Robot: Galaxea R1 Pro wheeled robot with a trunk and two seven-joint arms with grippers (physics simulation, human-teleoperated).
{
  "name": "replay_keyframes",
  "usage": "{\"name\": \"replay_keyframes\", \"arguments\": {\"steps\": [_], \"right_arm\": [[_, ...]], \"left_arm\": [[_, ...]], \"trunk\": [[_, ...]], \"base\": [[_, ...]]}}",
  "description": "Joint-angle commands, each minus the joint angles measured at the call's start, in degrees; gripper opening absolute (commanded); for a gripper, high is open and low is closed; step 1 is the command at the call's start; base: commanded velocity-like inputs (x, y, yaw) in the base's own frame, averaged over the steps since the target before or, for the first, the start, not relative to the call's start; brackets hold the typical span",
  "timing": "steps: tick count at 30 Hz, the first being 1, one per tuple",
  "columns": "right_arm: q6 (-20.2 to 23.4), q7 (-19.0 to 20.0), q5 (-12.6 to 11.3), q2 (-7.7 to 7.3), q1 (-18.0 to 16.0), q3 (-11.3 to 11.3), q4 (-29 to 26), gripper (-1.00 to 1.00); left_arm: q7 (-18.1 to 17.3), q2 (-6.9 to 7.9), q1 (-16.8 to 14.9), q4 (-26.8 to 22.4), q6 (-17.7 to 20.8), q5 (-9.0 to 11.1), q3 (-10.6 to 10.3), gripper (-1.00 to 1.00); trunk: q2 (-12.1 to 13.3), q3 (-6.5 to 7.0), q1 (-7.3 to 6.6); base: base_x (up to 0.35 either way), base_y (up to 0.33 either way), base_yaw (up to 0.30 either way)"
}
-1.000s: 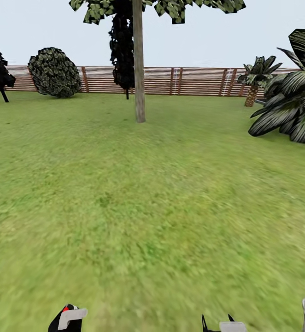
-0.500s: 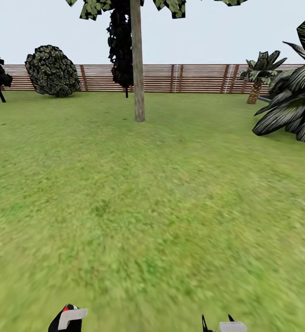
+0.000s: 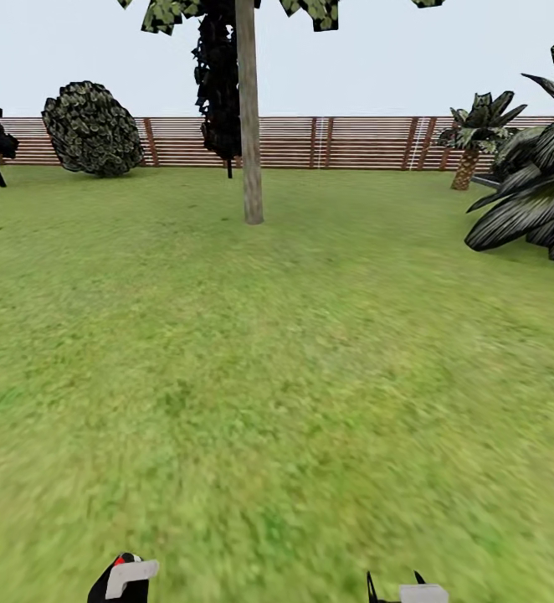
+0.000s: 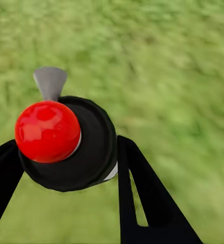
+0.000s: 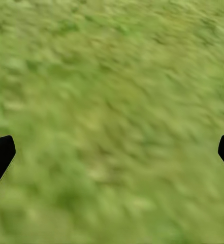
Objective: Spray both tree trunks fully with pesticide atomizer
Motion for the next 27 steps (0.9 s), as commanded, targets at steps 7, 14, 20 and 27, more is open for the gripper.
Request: {"name": "replay_keyframes", "arguments": {"steps": [7,14,20,27], "right_arm": [[0.0,0.01,0.0,0.03,0.0,0.0,0.0,1.0],[0.0,0.01,0.0,0.03,-0.01,0.02,0.0,1.0],[0.0,0.01,0.0,0.03,0.0,0.02,0.0,1.0],[0.0,0.01,0.0,0.03,-0.01,0.0,0.0,1.0]], "left_arm": [[-0.02,0.0,0.0,-0.02,0.0,-0.01,0.01,-1.0],[-0.02,0.0,0.25,-0.03,0.0,-0.01,0.01,-1.0],[-0.02,-0.03,0.33,-0.03,0.0,-0.01,-0.02,-1.0],[-0.02,0.03,0.35,-0.03,0.01,-0.01,0.05,-1.0]], "trunk": [[0.0,0.0,0.0],[0.0,0.0,0.0],[0.0,0.0,0.0],[0.0,0.0,0.0]], "base": [[0.342,0.0,0.0],[0.342,0.0,0.0],[0.342,0.0,0.0],[0.342,0.0,0.0]]}}
